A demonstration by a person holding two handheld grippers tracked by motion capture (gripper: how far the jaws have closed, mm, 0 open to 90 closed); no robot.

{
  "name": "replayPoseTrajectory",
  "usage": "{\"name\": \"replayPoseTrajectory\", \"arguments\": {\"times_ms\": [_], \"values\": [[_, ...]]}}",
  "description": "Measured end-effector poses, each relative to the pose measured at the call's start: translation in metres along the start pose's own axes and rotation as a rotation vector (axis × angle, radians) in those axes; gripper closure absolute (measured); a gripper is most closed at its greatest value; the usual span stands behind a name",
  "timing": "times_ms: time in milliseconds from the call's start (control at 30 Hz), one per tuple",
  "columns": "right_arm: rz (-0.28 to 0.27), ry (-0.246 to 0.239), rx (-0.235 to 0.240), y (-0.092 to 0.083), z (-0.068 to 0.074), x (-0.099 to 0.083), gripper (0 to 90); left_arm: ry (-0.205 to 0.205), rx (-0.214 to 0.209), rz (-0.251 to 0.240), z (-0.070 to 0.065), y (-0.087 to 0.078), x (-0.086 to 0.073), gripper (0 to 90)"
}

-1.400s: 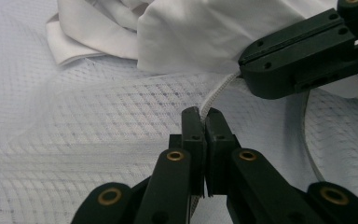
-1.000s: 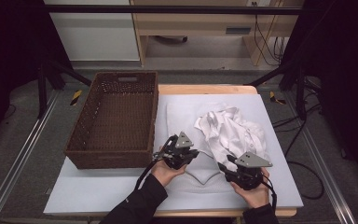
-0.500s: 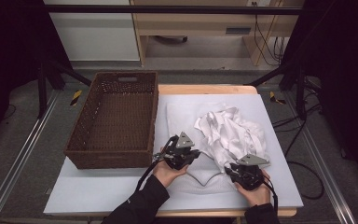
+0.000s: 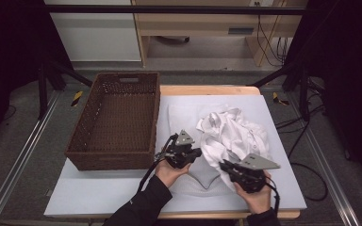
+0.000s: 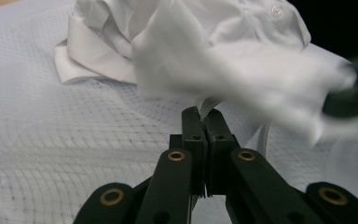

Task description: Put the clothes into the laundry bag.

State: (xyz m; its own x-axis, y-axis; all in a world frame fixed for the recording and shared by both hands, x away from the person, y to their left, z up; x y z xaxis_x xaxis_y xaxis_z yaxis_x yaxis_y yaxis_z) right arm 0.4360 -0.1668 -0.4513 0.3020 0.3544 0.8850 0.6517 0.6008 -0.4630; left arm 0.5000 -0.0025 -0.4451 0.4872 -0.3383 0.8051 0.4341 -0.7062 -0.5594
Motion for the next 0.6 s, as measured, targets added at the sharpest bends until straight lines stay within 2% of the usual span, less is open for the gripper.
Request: {"name": "replayPoseTrajectory", "arguments": {"times_ms": [100, 200, 267, 400, 467, 533, 600], "values": [[0.055, -0.023, 0.017, 0.029, 0.01, -0.001, 83.3, 0.009, 0.0, -0.014, -0.004, -0.004, 0.006, 89.2], [0.1, -0.021, 0.008, 0.057, 0.01, -0.004, 83.1, 0.02, 0.0, -0.031, -0.008, -0.008, 0.01, 89.2], [0.115, -0.009, -0.015, 0.073, 0.007, -0.004, 82.4, 0.017, -0.004, -0.036, -0.009, -0.009, 0.009, 89.2], [0.141, 0.019, -0.098, 0.091, -0.002, -0.01, 77.7, 0.004, -0.008, -0.032, -0.005, -0.008, 0.003, 89.2], [0.159, 0.021, -0.114, 0.096, -0.003, -0.015, 73.0, -0.001, -0.007, -0.025, -0.002, -0.008, 0.0, 89.2], [0.165, 0.025, -0.098, 0.099, -0.003, -0.02, 68.5, -0.01, -0.009, -0.027, 0.0, -0.007, -0.003, 89.2], [0.144, 0.034, -0.055, 0.094, -0.002, -0.02, 62.7, -0.017, -0.009, -0.03, 0.003, -0.008, -0.005, 89.2]]}}
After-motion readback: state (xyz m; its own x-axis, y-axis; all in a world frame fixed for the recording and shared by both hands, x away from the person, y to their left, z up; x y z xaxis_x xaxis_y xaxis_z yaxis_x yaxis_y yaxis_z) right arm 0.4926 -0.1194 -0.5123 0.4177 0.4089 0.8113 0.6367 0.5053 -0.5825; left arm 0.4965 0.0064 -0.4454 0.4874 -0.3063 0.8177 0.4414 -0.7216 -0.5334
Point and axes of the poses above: each handheld gripper's, and its own axes: y roughly forward along the jaws, x roughly out of its top, z roughly to its left, the point moved 5 cm from there along y, roughly forward along the jaws, and after that the axes turned 5 degrees about -y, right-handed, at the moved point
